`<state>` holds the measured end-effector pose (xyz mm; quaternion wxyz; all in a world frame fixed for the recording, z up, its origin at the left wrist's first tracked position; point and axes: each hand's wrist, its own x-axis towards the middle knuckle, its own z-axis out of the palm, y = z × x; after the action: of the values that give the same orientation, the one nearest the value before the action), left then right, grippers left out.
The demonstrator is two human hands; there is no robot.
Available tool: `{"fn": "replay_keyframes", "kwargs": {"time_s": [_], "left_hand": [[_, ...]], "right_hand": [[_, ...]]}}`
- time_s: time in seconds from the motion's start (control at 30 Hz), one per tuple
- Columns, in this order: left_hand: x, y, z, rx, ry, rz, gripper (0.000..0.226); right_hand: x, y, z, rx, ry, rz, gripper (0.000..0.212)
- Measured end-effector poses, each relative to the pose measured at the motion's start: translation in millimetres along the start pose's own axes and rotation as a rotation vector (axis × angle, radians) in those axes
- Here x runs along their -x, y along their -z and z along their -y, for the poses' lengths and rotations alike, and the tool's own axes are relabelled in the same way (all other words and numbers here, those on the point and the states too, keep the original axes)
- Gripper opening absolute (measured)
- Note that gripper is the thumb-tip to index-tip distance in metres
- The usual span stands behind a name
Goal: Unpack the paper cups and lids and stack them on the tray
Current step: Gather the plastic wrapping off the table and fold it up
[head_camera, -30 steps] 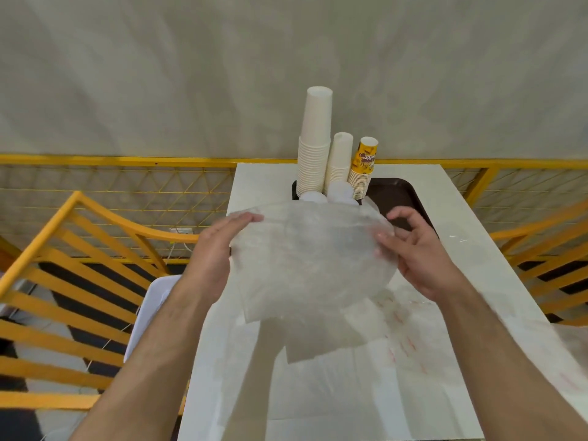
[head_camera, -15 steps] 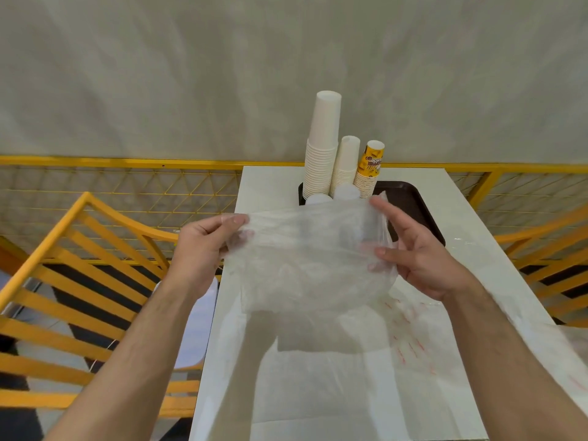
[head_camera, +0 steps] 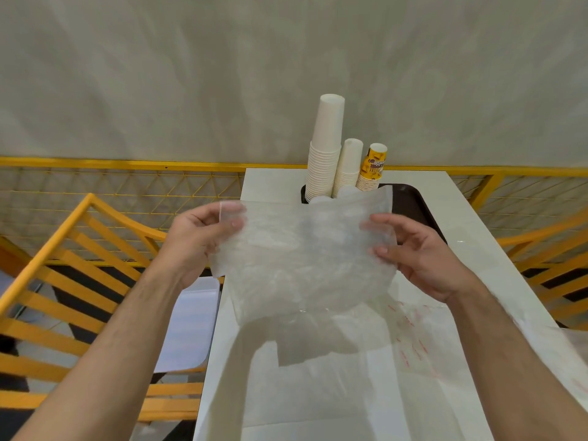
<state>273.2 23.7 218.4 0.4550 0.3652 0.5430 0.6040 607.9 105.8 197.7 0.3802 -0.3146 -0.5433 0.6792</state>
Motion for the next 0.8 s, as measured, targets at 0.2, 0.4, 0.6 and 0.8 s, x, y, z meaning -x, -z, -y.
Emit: {"fn": "replay_keyframes", "kwargs": {"time_s": [0.2,0.4,0.6,0.8], "left_hand": [[-7,-7,-9,0.084,0.003,-0.171,0.008],[-9,-1,-8,0.035,0.035,0.141,0.059],[-6,-3,5,-0.078,-0.018,0.191,0.083],[-2,-6,7,-0.012,0.018,0.161,0.032]], "right_hand": [[1,4,3,0.036,-0.031,0.055,0.086],[6,13,5,0.018,-0.081,0.138,0.108],[6,15,-1,-0.01,-0.035,-0.061,0.056],[9,20,0,0.011,-0.085,-0.07,0.059]]}}
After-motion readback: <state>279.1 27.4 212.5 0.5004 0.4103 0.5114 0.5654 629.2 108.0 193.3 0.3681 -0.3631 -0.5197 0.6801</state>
